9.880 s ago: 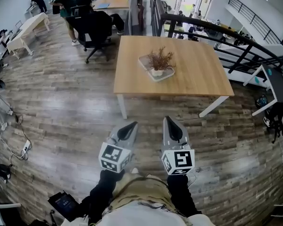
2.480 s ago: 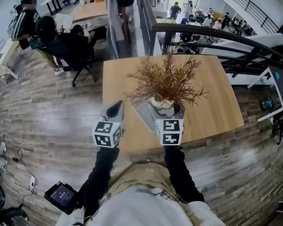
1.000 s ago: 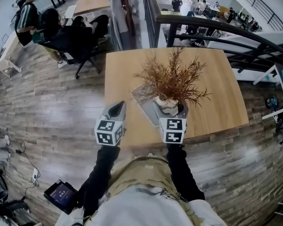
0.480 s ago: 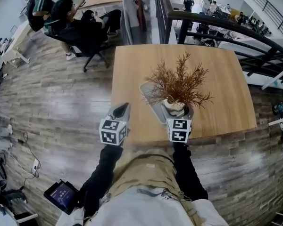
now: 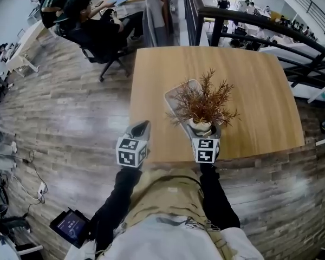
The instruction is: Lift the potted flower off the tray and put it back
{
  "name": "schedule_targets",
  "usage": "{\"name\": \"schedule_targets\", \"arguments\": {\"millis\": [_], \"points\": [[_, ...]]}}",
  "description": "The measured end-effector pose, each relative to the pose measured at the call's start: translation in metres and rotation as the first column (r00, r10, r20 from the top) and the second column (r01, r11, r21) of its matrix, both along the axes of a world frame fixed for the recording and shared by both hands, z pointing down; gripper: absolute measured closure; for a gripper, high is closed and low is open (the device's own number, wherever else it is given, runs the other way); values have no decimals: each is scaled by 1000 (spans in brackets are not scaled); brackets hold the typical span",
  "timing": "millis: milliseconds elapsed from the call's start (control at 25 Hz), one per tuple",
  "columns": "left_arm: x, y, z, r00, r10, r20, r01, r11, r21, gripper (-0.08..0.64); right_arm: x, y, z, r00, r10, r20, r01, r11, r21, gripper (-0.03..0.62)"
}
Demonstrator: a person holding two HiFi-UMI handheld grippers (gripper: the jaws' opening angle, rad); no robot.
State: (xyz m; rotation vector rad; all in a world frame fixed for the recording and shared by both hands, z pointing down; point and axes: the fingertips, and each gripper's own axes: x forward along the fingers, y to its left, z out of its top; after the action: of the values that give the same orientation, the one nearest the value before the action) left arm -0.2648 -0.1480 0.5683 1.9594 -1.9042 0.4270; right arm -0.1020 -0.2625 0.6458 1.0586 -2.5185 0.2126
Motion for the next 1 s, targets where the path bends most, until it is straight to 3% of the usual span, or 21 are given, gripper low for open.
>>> {"name": "schedule_targets", "arguments": {"millis": [520,1000], "points": [[0,-6,73,1000,5,29,-5,1000,-23,558,-3,-25,113,1000,4,-29,-5,999,-51,132],[-4,-2,83,1000,-1,23,3,999,-54,558,-28,-42,119,1000,8,-19,-9,998,-57,129]]}}
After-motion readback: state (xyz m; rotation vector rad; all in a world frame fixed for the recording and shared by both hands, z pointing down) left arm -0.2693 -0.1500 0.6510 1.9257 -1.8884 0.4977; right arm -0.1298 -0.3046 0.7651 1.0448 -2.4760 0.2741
